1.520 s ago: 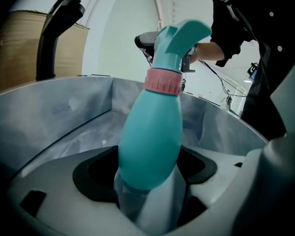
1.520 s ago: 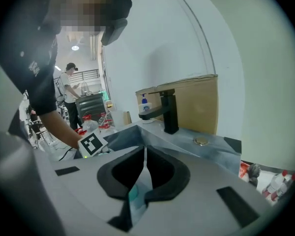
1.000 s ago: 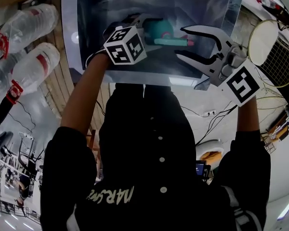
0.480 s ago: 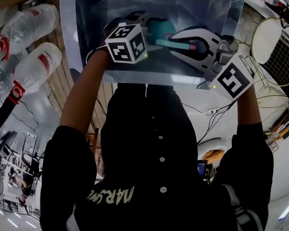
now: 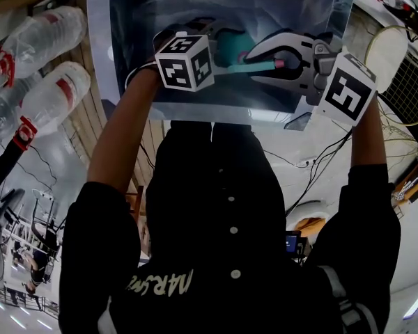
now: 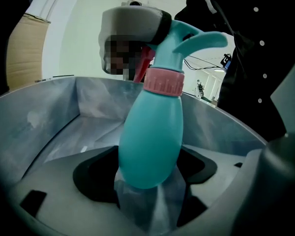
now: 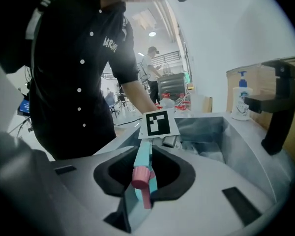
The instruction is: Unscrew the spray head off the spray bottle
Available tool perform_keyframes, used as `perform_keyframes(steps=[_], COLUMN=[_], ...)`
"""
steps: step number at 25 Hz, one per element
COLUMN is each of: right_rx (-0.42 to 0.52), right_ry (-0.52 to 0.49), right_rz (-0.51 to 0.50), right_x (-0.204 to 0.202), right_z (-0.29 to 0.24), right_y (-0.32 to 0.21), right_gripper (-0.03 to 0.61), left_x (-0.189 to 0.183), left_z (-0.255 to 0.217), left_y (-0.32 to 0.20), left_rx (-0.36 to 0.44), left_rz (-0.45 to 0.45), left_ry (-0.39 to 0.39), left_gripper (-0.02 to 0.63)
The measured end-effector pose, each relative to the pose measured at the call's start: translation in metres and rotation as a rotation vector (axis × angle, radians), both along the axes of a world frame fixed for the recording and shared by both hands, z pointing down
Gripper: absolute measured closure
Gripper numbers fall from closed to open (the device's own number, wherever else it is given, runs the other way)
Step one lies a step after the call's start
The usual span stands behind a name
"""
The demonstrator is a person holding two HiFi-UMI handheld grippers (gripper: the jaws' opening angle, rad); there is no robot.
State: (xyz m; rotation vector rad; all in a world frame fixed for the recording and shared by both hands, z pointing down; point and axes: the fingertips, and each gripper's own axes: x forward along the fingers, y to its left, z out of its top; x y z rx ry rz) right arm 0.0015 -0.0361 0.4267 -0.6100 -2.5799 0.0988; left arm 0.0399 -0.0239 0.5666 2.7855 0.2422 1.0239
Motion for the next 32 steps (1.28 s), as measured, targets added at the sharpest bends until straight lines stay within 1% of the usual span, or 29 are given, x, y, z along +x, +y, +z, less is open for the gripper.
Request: perform_keyframes(steps=[2,4,7,9,12,14,16,18,20,22,25,28,30,32], right_rx=[-0.029,-0.032,-0.021,-0.043,-0.144,-0.204,-0.234,-0.242,-0.251,-0.252,-0.28,-0.342,-0.353,-0.35], right_ry=[0.02,0.047,0.05,0.005,-0.05,-0.059,-0.029,0.012,0.06,0.105,0.161,0.145,0.138,0.152], right_rz=[0.071,0.159,0.339,0.511,0.822,1.009,1.147,1.245,1.309,1.351,1.375,1.393,1.407,1.422], right_x=[0.001,0.008,0.019,0.023,0.033,0.042,0.049,0.046,0.037,0.027,0.017,0.011,0.008,0.007], right_z=[0.003,0.006,0.001,-0.012,-0.031,-0.038,-0.032,-0.023,-0.012,-0.003,0.012,0.017,0.019,0.022], right_y=[-0.004,-0.011,-0.03,-0.045,-0.058,-0.053,-0.039,-0.026,-0.018,-0.014,-0.01,-0.012,-0.015,-0.018], right_gripper=[0.473,0.444,0.366,0.335,0.312,0.301,0.298,0.288,0.288,0.288,0.288,0.285,0.276,0.276], left_x=[-0.002,-0.002,-0.002,-0.002,-0.002,-0.002,-0.001,-0.001,-0.002,-0.002,-0.002,0.0,0.0,0.0], left_z=[0.001,0.002,0.001,0.001,0.0,-0.001,-0.001,-0.001,-0.001,0.0,0.001,0.001,0.001,0.001], left_y=[-0.003,-0.005,-0.01,-0.012,-0.014,-0.015,-0.015,-0.015,-0.016,-0.017,-0.017,-0.017,-0.017,-0.017], left_rx=[0.001,0.001,0.002,0.002,0.001,0.001,0.001,-0.001,0.0,0.001,0.002,0.001,0.005,0.012], left_rz=[-0.02,-0.04,-0.081,-0.111,-0.151,-0.171,-0.189,-0.206,-0.219,-0.227,-0.234,-0.238,-0.237,-0.234], left_ry=[-0.002,-0.001,0.001,-0.001,-0.009,-0.014,-0.015,-0.012,-0.009,-0.006,-0.004,-0.002,-0.007,-0.017], left_gripper=[0.23,0.23,0.23,0.23,0.23,0.23,0.23,0.23,0.23,0.23,0.23,0.23,0.23,0.23])
